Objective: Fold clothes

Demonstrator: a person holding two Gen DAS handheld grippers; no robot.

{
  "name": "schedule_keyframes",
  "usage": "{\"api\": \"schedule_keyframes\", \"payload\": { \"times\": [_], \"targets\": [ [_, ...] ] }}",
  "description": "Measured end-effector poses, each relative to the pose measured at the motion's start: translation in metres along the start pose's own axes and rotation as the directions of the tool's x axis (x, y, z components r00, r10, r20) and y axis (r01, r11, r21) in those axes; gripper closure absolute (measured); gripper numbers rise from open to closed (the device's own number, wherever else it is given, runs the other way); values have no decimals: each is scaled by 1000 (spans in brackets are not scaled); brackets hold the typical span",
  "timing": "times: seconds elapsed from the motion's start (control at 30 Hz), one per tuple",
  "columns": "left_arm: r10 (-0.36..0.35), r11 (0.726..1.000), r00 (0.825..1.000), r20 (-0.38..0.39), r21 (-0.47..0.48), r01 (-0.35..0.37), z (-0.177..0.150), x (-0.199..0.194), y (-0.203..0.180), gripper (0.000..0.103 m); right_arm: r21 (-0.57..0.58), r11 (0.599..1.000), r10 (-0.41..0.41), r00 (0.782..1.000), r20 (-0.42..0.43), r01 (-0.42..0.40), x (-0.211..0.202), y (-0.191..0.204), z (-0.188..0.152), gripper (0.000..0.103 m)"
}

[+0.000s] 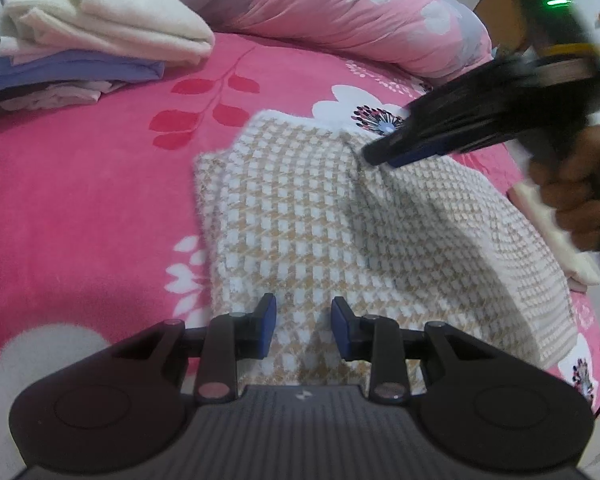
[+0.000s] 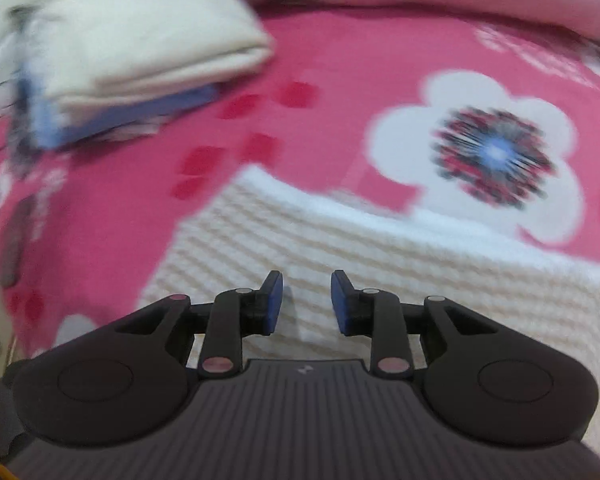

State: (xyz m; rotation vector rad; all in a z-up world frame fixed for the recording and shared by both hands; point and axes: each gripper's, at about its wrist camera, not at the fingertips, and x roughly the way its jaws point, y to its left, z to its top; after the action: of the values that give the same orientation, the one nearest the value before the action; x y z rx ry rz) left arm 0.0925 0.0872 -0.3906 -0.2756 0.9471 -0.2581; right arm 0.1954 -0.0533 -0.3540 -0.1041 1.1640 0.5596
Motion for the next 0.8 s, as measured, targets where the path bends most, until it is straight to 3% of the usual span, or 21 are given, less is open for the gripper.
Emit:
{"api": "schedule_keyframes", "payload": {
  "times": [0.1, 0.23, 0.37, 0.5, 0.57, 0.67, 0.8],
  "targets": [
    [10, 1000, 1000, -5, 17, -10, 1, 0, -2, 72, 25, 999, -21, 997, -76, 23, 44, -12, -5, 81],
    [30, 999, 999, -18, 17, -29, 3, 1, -5, 71, 40, 999, -5, 999, -38, 6, 31, -11, 2, 80],
    [55, 998, 998, -22, 31, -54, 3, 2, -10, 71, -12, 995, 103, 990, 96, -103, 10, -6, 13, 80],
    [92, 994, 996, -19, 67, -91, 2, 2, -17, 71, 24, 985, 169, 985, 46, -170, 67, -9, 24, 81],
    [111, 992, 994, -25, 70, -109, 4, 3, -20, 71, 75, 975, 203, 977, 64, -208, 83, -18, 21, 82],
    [135, 990, 990, -34, 50, -133, 9, -2, -26, 70, 66, 975, 208, 975, 72, -213, 61, -18, 25, 82],
    [162, 984, 987, -15, 73, -160, 21, -15, -37, 70, -54, 986, 162, 977, 137, -155, -10, -30, 7, 81]
  ]
}}
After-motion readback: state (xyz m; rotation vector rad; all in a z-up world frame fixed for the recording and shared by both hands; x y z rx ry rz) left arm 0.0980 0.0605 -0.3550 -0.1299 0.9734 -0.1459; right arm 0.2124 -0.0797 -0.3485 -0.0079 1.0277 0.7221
